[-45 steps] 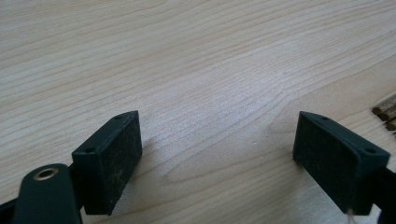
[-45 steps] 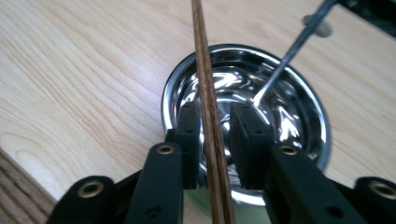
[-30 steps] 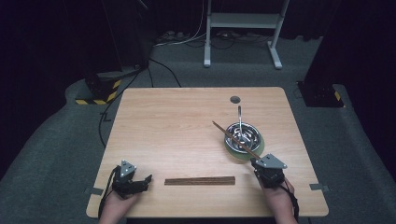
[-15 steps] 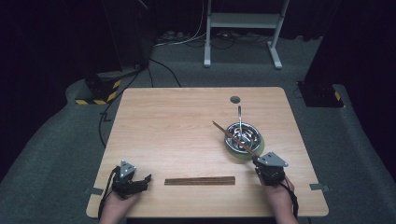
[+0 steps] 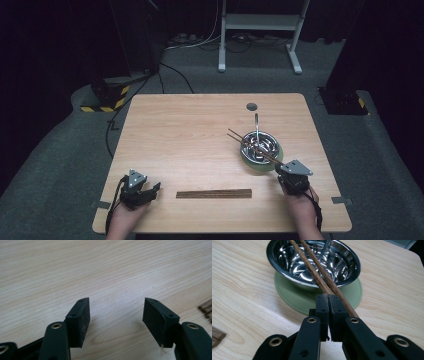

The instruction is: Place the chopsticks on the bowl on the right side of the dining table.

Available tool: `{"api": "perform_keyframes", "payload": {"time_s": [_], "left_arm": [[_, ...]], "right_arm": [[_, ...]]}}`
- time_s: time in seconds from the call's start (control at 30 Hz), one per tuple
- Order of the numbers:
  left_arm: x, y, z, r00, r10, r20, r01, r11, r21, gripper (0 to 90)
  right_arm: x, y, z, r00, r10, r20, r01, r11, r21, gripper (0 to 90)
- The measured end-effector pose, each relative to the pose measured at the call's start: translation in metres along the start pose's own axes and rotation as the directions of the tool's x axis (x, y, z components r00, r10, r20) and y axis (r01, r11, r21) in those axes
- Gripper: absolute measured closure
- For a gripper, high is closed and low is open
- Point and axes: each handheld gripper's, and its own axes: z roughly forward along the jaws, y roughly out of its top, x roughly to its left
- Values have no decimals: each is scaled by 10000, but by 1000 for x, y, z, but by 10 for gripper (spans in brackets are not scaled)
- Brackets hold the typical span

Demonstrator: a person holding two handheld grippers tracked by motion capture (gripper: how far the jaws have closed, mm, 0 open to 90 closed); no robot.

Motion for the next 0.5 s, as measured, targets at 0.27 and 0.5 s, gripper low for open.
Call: {"api": "perform_keyframes", "payload": {"time_s": [0.27, 0.5], "left_arm": [[-13, 17, 7, 9989, 307, 359, -306, 9995, -35, 413], [-26, 48, 15, 9960, 462, 764, -434, 9984, -376, 398]], "right_arm": [[-6, 0, 2, 10000, 5, 50, -5, 10000, 13, 861], [-17, -2, 7, 9995, 183, 247, -186, 9998, 111, 856]]}}
